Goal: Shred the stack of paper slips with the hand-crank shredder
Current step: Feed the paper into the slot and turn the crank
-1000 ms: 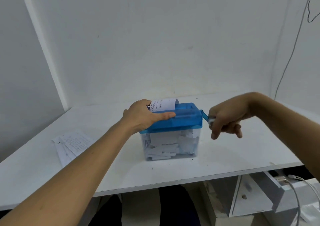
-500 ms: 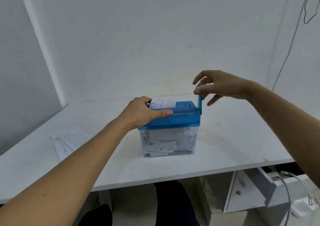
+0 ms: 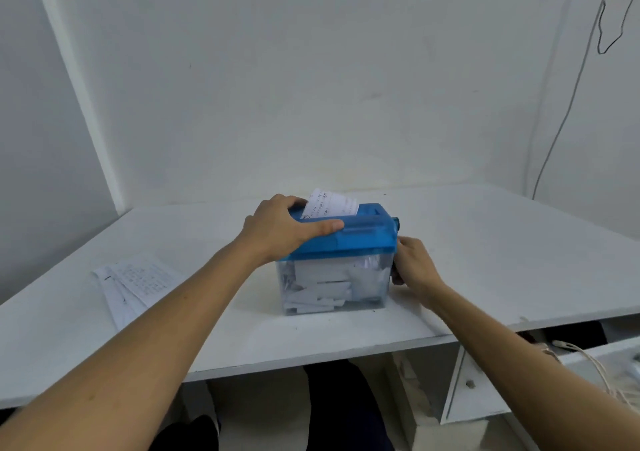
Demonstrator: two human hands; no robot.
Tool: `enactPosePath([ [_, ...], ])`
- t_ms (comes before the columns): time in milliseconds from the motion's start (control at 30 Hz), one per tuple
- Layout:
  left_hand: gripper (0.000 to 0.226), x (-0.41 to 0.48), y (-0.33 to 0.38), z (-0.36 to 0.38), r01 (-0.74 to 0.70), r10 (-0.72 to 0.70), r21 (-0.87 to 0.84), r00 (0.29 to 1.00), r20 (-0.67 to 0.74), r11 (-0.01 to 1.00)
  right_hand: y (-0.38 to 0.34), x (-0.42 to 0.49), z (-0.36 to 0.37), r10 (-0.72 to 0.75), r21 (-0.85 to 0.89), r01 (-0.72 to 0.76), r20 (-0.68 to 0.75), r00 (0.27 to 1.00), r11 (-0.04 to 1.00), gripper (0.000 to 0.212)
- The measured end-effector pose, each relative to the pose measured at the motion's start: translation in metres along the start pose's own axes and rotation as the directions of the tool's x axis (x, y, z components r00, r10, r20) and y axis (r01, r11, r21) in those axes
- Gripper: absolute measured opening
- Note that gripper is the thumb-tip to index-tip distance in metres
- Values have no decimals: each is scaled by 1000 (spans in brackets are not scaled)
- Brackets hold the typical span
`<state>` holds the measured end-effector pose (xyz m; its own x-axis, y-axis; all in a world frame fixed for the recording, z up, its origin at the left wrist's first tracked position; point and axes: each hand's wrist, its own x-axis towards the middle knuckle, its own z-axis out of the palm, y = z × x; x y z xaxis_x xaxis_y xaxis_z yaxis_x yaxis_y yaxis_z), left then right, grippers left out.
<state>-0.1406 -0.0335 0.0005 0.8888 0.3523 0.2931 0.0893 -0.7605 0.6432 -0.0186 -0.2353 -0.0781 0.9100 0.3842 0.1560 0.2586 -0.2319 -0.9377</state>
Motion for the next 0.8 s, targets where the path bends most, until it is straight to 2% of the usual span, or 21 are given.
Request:
enactPosePath([
  [133, 91, 1, 7, -2, 1, -1, 132, 1000, 2, 991, 0, -34, -14, -90, -108, 89, -2, 996, 990, 55],
  [200, 96, 1, 11, -5, 5, -10, 191, 1000, 26, 982, -5, -47, -27, -150, -140, 153, 33, 988, 978, 59],
  [267, 105, 1, 14, -7, 18, -32, 234, 998, 55, 972, -17, -58, -41, -186, -79, 194, 98, 978, 978, 57],
  [333, 111, 1, 17, -9, 25, -45, 262, 997, 69, 965, -35, -62, -57, -270, 98, 255, 185, 945, 962, 49],
  [433, 112, 2, 16, -10, 39, -72, 267, 991, 116, 963, -52, -57, -68, -382, 97, 370, 269, 884, 924, 48],
  [533, 126, 6, 13, -12, 39, -75, 216, 984, 159, 976, -62, -46, -65, -421, 178, 389, 213, 882, 904, 54],
  [600, 128, 6, 12, -10, 15, -46, 166, 982, 185, 986, -75, -34, -61, -407, 240, 377, 86, 909, 894, 54],
  [700, 112, 3, 16, -8, -15, 0, 82, 983, 181, 997, -88, -6, -55, -364, 119, 373, -92, 927, 920, 53],
  [800, 106, 2, 20, -6, -30, 15, 74, 980, 196, 997, -82, 19, -52, -318, 1, 322, -134, 938, 947, 33],
])
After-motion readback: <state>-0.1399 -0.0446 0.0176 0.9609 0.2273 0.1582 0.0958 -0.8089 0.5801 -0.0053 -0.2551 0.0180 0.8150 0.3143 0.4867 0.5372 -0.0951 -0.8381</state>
